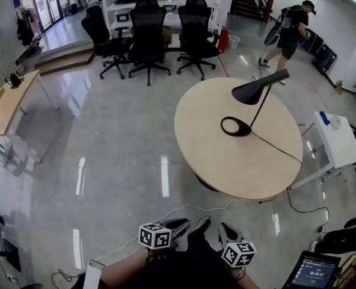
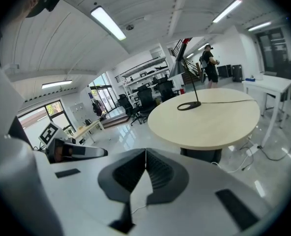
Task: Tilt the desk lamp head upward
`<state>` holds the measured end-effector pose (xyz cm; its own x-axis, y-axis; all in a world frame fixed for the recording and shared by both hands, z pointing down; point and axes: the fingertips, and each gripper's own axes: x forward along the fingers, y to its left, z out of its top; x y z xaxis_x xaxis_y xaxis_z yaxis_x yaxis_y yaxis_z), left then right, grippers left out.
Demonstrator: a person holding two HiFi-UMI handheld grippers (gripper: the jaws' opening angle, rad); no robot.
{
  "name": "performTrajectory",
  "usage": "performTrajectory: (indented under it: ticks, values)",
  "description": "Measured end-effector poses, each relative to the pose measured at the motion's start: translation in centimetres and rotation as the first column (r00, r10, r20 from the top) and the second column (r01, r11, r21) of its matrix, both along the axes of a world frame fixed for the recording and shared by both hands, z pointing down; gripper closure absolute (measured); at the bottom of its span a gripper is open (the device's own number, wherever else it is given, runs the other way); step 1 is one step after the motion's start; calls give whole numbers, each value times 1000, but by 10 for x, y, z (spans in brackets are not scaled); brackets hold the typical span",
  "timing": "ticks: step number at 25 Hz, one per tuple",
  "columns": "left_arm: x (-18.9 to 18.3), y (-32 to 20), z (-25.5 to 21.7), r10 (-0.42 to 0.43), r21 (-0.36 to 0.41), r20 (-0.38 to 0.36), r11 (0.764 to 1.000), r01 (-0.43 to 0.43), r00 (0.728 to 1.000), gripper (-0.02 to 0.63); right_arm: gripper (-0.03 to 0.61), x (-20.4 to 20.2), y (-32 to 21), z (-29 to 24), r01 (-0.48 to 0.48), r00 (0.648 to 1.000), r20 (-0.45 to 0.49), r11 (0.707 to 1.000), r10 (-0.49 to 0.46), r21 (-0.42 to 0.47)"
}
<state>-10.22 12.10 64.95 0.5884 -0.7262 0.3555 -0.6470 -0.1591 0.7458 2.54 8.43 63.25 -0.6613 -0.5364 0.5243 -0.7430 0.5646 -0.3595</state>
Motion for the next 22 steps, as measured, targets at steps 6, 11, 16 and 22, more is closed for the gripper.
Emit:
performTrajectory:
  ticks: [6,11,16,22]
  values:
    - [-22,-40,1,-78,-5,30,997,78,997,549,574,-19,-46,1,61,998,33,998,-61,8]
    - [-23,-90,-2,-108,-1,45,994,108,993,549,574,-18,-100,0,69,996,52,998,-69,2]
    - [-13,-142,-9,-119,10,32,993,119,992,549,574,-9,-146,0,75,995,68,997,-75,0]
    - [-1,-189,-11,-141,-11,22,990,142,990,549,574,6,-194,-3,75,994,84,997,-74,1]
